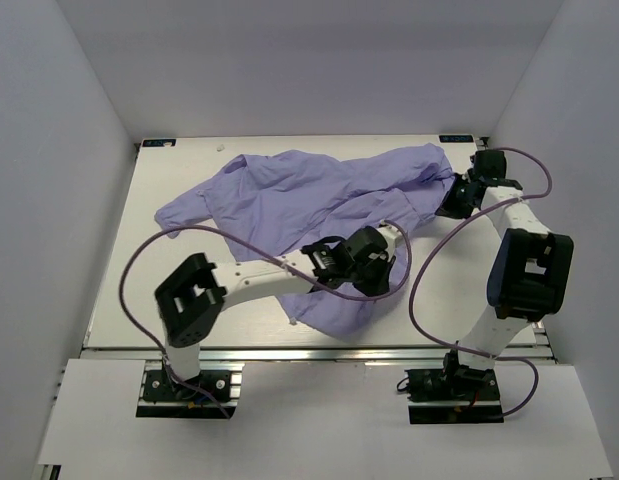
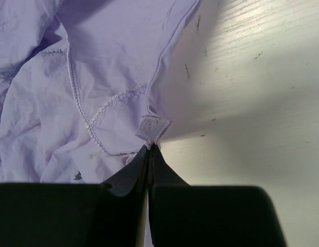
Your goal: Zip up the jacket
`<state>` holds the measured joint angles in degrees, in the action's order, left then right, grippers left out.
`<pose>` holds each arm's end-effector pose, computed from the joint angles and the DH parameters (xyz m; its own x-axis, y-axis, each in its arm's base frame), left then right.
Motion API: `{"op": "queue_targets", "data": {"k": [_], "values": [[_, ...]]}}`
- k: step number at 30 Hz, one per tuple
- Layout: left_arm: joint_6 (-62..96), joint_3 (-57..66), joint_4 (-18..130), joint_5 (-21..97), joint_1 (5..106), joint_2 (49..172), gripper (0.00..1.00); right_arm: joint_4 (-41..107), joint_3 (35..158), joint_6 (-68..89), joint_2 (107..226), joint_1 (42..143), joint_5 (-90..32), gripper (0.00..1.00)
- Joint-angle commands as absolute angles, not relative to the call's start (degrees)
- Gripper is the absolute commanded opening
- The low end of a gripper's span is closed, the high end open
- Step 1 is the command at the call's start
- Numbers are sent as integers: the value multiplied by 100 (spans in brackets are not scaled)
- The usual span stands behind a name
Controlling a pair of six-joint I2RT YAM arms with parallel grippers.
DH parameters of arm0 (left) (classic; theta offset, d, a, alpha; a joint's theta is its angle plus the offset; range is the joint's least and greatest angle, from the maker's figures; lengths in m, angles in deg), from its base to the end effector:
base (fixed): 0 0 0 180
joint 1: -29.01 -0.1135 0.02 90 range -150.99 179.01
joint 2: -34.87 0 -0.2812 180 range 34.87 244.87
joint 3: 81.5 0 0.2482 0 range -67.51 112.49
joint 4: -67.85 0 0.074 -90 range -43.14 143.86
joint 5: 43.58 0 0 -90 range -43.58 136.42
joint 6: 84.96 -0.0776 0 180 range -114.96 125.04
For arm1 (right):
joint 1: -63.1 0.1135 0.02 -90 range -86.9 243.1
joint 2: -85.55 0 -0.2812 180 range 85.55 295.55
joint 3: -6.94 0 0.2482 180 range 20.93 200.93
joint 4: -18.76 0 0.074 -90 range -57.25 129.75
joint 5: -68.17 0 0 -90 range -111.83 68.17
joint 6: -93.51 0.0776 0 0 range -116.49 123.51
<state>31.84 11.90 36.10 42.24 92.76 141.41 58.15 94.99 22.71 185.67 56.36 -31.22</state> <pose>0.1935 -0.4052 0.2198 -0.6922 0.3870 -0.6092 0.6781 0.6378 -0.3653 0.4046 -0.0351 0.2207 -0.7287 0.4128 -0.5464 0.2695 0.9064 0.3254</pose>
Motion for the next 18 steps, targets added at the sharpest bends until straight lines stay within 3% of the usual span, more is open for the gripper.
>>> {"op": "queue_targets", "data": {"k": [1, 8, 13, 18], "values": [[3324, 722, 4357, 3150, 9282, 13358, 0, 5639, 9423, 2197, 18250, 5598, -3149, 0], [3623, 166, 4375, 3183, 9212, 12418, 0, 5639, 9397, 2170, 17986, 5598, -3088, 0], [3948, -448, 4419, 3192, 8475, 11724, 0, 5665, 9555, 2170, 17968, 5598, -3062, 0], [3721, -426, 4201, 2974, 8219, 11862, 0, 5718, 9766, 2232, 18135, 5598, -2948, 0]]}}
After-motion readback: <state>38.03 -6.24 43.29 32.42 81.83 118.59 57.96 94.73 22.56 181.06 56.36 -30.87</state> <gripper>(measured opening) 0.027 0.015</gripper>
